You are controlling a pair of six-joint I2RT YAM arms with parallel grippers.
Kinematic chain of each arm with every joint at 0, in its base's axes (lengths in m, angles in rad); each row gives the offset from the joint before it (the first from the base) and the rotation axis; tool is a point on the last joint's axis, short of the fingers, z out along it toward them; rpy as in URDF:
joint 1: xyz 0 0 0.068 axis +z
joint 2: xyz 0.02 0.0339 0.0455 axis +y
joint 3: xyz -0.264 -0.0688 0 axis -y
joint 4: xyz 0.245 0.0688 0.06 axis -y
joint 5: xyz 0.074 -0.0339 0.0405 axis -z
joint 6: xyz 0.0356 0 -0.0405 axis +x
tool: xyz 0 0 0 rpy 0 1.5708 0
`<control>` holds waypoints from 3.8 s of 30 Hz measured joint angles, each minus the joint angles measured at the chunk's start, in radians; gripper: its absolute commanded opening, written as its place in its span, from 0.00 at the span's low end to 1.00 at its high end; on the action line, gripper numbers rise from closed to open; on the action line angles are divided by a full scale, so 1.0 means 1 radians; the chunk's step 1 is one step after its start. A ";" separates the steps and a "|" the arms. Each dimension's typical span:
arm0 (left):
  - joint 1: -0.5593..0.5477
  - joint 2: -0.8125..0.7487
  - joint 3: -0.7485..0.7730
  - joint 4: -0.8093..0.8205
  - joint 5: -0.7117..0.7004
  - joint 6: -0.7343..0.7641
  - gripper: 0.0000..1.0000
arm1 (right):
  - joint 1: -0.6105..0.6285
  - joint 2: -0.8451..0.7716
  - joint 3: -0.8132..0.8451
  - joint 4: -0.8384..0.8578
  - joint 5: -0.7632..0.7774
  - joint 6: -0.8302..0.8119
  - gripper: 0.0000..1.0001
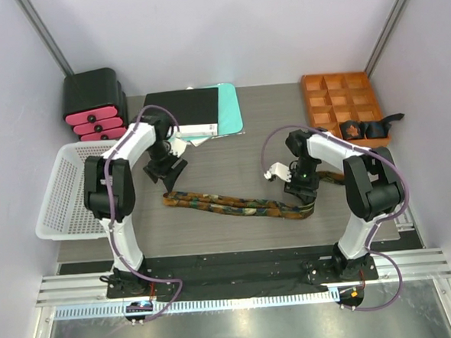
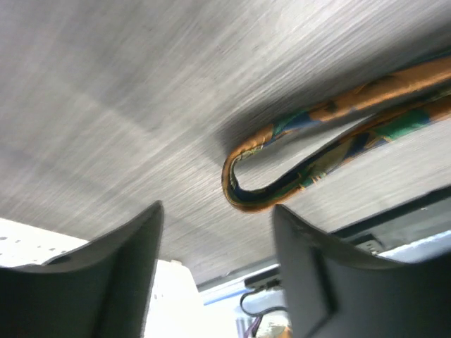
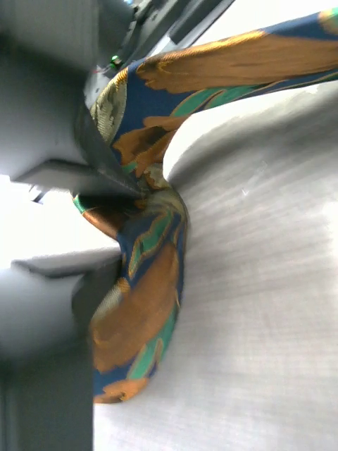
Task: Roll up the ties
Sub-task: Flatten out the tie at the center of the board.
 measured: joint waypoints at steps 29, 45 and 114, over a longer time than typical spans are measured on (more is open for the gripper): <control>-0.107 -0.418 -0.376 0.163 0.377 0.810 1.00 | -0.244 -0.263 0.078 0.146 -0.035 -0.098 0.94; -0.117 -0.374 -0.472 0.329 0.372 0.888 0.98 | -0.258 -0.151 -0.087 0.371 0.074 -0.173 0.06; -0.048 -0.551 -0.477 0.335 0.441 0.702 1.00 | -0.259 -0.123 -0.006 0.145 -0.027 -0.237 0.51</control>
